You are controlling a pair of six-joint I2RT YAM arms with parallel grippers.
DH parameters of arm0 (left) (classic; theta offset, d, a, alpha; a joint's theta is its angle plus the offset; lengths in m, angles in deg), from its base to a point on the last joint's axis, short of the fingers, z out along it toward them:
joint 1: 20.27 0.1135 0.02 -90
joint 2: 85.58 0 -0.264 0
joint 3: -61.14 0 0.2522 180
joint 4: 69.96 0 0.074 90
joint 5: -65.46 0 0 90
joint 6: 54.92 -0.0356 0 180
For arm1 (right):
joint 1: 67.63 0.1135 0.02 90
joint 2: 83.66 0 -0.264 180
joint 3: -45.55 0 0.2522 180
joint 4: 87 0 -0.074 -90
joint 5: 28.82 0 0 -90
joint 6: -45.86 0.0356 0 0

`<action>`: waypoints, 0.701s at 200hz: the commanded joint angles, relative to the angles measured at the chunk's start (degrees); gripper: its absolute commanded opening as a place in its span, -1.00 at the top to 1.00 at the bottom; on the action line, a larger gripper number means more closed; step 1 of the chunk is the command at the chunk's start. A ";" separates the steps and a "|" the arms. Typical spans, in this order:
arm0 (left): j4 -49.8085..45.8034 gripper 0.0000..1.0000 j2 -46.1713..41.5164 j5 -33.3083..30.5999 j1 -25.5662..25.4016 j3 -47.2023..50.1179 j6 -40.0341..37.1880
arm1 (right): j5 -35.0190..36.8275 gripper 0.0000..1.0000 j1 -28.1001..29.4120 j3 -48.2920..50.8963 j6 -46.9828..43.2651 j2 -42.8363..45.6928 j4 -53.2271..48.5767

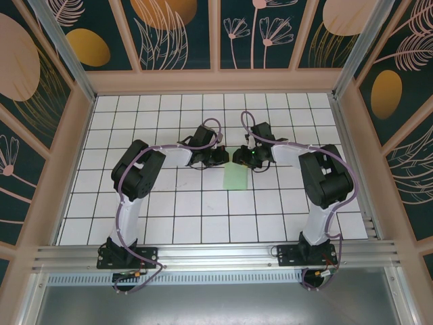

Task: Fold a paper plane with a square sheet of paper (pick it up from the middle)
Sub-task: First fold in half a square sheet of paper at the center of the table.

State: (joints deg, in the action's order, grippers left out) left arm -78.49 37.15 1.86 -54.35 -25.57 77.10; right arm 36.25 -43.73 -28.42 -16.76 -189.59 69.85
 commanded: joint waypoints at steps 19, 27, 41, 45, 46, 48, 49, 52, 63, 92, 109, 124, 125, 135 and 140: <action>-10.00 0.96 3.65 -7.76 0.96 1.76 -1.59 | 3.64 0.25 -0.63 -0.31 -1.07 4.06 -0.54; -9.98 0.96 3.65 -7.76 1.00 1.76 -1.58 | 3.09 0.25 -0.64 -0.30 -1.34 3.70 -0.42; -9.98 0.96 3.73 -7.59 0.96 1.67 -1.56 | -0.32 0.27 -0.69 0.00 -1.32 2.73 0.69; -9.98 0.96 3.81 -7.58 0.98 1.67 -1.57 | -1.53 0.28 -0.58 0.07 -1.21 2.39 1.30; -9.98 0.96 3.82 -7.58 1.01 1.67 -1.58 | -1.84 0.28 -0.59 0.12 -1.15 2.35 1.43; -9.98 0.96 3.82 -7.58 0.98 1.67 -1.59 | -2.35 0.28 -0.56 0.10 -1.13 2.19 1.71; -9.98 0.96 3.82 -7.58 0.97 1.67 -1.54 | -2.69 0.28 -0.59 0.14 -1.11 2.11 1.86; -9.96 0.96 3.81 -7.57 0.95 1.69 -1.57 | -3.35 0.29 -0.54 0.14 -0.96 1.93 2.25; -9.90 0.96 3.92 -7.49 1.00 1.68 -1.65 | -4.84 0.31 -0.34 -0.06 -0.24 1.08 3.36; -9.89 0.96 4.26 -7.14 1.00 1.75 -1.41 | -6.56 0.45 -0.16 -0.71 0.75 -1.46 4.51; -9.97 0.96 4.34 -7.23 1.00 1.84 -1.37 | -4.93 0.52 -0.24 -0.79 0.67 -2.73 3.68; -10.20 0.96 4.35 -7.48 0.96 1.93 -1.33 | -4.09 0.56 -0.49 -0.33 0.58 -3.54 3.33; -10.22 0.96 4.35 -7.49 1.00 1.93 -1.33 | -4.08 0.56 -0.50 -0.30 0.53 -3.56 3.33; -10.38 0.96 4.43 -7.75 0.95 1.93 -1.26 | -3.54 0.58 -0.65 0.24 0.40 -3.74 3.32; -10.46 0.96 4.44 -7.96 1.00 2.02 -1.22 | -3.22 0.58 -0.80 0.57 0.32 -3.81 3.24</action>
State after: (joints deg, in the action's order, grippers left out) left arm -78.84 37.15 1.83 -54.35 -25.73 77.10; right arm 32.34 -44.03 -28.46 -16.33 -192.57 73.04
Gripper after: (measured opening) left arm 0.066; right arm 0.215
